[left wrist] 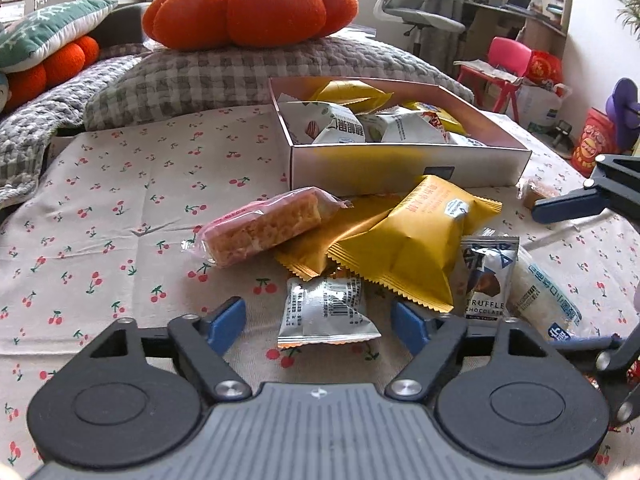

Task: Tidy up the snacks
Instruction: 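Grasp a clear orange-label packet with the left gripper while the right grasps a silver truffle packet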

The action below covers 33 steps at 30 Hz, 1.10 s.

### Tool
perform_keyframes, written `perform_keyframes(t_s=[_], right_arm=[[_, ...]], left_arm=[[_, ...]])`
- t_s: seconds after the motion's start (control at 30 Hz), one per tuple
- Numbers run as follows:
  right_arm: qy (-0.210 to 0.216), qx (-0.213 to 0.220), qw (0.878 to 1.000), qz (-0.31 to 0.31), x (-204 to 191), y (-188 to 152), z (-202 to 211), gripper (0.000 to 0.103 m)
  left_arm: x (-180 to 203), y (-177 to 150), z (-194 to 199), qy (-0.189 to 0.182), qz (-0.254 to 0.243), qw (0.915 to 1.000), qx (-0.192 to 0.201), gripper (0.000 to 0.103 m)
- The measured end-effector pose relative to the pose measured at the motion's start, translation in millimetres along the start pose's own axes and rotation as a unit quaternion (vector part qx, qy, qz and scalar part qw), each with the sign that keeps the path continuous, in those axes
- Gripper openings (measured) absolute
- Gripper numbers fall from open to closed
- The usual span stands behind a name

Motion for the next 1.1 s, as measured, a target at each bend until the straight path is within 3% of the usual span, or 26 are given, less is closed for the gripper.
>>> perform_keyframes(t_s=[0.13, 0.43, 0.6, 0.87, 1.1], right_arm=[[0.003, -0.001, 1.000, 0.026, -6, 2, -8, 0.091], [-0.006, -0.006, 0.998, 0.064, -8, 2, -21, 0.068], [-0.006, -0.005, 0.997, 0.071, -10, 4, -21, 0.062], [-0.008, -0.005, 0.996, 0.086, -16, 4, -20, 0.049], [-0.006, -0.006, 0.997, 0.083, -15, 5, -17, 0.046]], left_arm=[[-3, 1, 0, -0.002, 0.005, 1.0000, 0.002, 0.067], [-5, 1, 3, -0.002, 0.008, 1.0000, 0.001, 0.052], [-5, 1, 5, -0.003, 0.005, 1.0000, -0.003, 0.044], [-1, 4, 5, -0.006, 0.007, 0.9999, -0.012, 0.038], [-5, 7, 9, -0.002, 0.018, 0.9997, -0.015, 0.034]])
Point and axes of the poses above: each gripper's, at about its wrist camera, not at the fingertips, and z roughly against the way its jaws point, x to its right, y to its top, the point moved 7 cm from there along -z, roughly the way its jaws point, and after that the axes turned 7 degrees about y, right-handed, at the moved point
